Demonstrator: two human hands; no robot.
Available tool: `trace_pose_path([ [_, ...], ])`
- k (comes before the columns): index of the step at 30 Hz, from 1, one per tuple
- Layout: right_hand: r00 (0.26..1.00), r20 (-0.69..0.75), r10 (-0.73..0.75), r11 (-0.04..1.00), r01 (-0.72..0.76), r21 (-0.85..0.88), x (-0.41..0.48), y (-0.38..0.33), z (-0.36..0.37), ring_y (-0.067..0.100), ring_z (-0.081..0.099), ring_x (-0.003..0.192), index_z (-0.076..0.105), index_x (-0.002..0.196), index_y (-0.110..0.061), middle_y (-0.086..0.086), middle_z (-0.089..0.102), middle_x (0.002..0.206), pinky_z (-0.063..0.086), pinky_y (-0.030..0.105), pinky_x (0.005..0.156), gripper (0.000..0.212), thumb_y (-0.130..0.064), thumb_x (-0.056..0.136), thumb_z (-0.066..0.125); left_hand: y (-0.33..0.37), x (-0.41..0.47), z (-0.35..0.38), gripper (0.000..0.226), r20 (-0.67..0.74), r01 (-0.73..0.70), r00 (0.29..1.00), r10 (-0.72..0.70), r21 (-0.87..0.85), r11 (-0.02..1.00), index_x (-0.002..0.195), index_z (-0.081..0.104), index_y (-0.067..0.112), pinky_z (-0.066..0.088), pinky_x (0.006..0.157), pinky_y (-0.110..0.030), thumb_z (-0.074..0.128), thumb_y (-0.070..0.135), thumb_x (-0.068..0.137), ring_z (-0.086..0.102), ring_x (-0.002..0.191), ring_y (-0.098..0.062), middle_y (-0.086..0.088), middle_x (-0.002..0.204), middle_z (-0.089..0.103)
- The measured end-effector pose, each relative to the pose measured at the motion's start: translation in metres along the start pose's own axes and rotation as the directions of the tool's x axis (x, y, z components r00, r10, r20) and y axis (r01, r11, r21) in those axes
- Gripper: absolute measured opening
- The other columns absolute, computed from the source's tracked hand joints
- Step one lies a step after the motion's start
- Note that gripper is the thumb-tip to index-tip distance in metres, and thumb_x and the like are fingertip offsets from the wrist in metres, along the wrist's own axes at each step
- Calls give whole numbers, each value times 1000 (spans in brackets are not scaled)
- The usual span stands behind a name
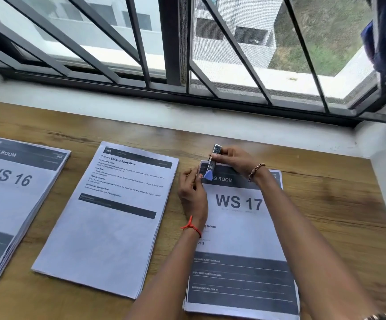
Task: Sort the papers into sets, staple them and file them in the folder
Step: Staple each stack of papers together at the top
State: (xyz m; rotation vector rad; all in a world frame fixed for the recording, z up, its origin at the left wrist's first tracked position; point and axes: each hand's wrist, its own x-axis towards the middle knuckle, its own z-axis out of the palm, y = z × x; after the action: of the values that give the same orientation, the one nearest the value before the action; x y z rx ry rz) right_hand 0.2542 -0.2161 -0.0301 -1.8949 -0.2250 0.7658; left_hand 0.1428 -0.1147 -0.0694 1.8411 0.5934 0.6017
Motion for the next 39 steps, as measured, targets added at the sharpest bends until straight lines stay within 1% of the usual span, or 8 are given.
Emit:
trace_pose_path([
  [4, 998, 65, -18, 1000, 17, 14, -2, -4, 2, 18, 64, 79, 61, 97, 3, 16, 65, 95, 51, 32, 85, 19, -3, 80, 67, 0, 0, -1, 26, -3, -34, 999, 34, 21, 999, 111, 67, 1, 42, 69, -11, 59, -3, 86, 57, 81, -19, -13, 94, 60],
  [8, 995, 91, -45, 999, 43, 24, 1, 0, 4, 4, 66, 71, 59, 86, -7, 13, 65, 94, 52, 26, 83, 16, 6, 78, 65, 5, -2, -3, 23, 15, -21, 1000, 20, 8, 1000, 110, 66, 2, 38, 74, -3, 53, 7, 92, 53, 89, -11, -7, 99, 63],
  [13, 990, 131, -56, 997, 47, 68, 3, -2, 3, 2, 67, 71, 57, 89, -8, 7, 64, 88, 53, 21, 78, 21, 11, 80, 59, 4, -1, -6, 27, 192, -15, 981, 11, 19, 1000, 109, 67, 10, 48, 81, -31, 61, 26, 87, 58, 95, -18, -5, 99, 67],
  [17, 984, 163, -66, 995, 53, 83, 1, -5, 0, 13, 64, 77, 55, 92, -9, 8, 63, 88, 53, 25, 79, 23, 11, 81, 58, 1, 12, -19, 25, 440, 124, 894, -90, -50, 991, 108, 68, 25, 53, 82, -37, 65, 30, 84, 64, 94, -15, 2, 96, 70],
  [20, 985, 161, -61, 997, 52, 61, 2, -10, 2, 10, 63, 76, 54, 89, -12, 5, 62, 85, 52, 23, 77, 24, 10, 82, 58, 11, 24, -26, 17, 532, 191, 834, -146, -29, 981, 100, 71, 18, 54, 82, -43, 66, 23, 85, 68, 88, -15, -1, 91, 73],
  [25, 992, 117, -53, 997, 45, 70, 5, -9, 6, 14, 63, 78, 55, 88, -13, 6, 63, 86, 52, 28, 81, 26, 12, 81, 58, 34, 32, -24, 12, 515, 128, 834, -198, 168, 977, 87, 72, 9, 40, 57, -25, 63, 17, 85, 60, 70, -16, -4, 76, 67],
  [29, 997, 26, -67, 994, 65, 85, 7, -5, 10, 22, 59, 80, 56, 83, -13, 6, 62, 83, 47, 40, 89, 28, 14, 77, 61, 38, 29, -18, 11, 435, 144, 865, -250, 262, 954, 83, 67, 6, 30, 48, -24, 61, 14, 84, 54, 68, -20, -12, 78, 66],
  [39, 993, -65, -96, 985, 104, 138, 7, 1, 16, 21, 60, 76, 57, 78, -11, 9, 61, 80, 49, 40, 86, 27, 16, 76, 61, 36, 25, -10, 17, 367, 170, 889, -272, 288, 942, 92, 67, 1, 40, 62, -33, 60, 13, 83, 60, 87, -33, -18, 89, 67],
])
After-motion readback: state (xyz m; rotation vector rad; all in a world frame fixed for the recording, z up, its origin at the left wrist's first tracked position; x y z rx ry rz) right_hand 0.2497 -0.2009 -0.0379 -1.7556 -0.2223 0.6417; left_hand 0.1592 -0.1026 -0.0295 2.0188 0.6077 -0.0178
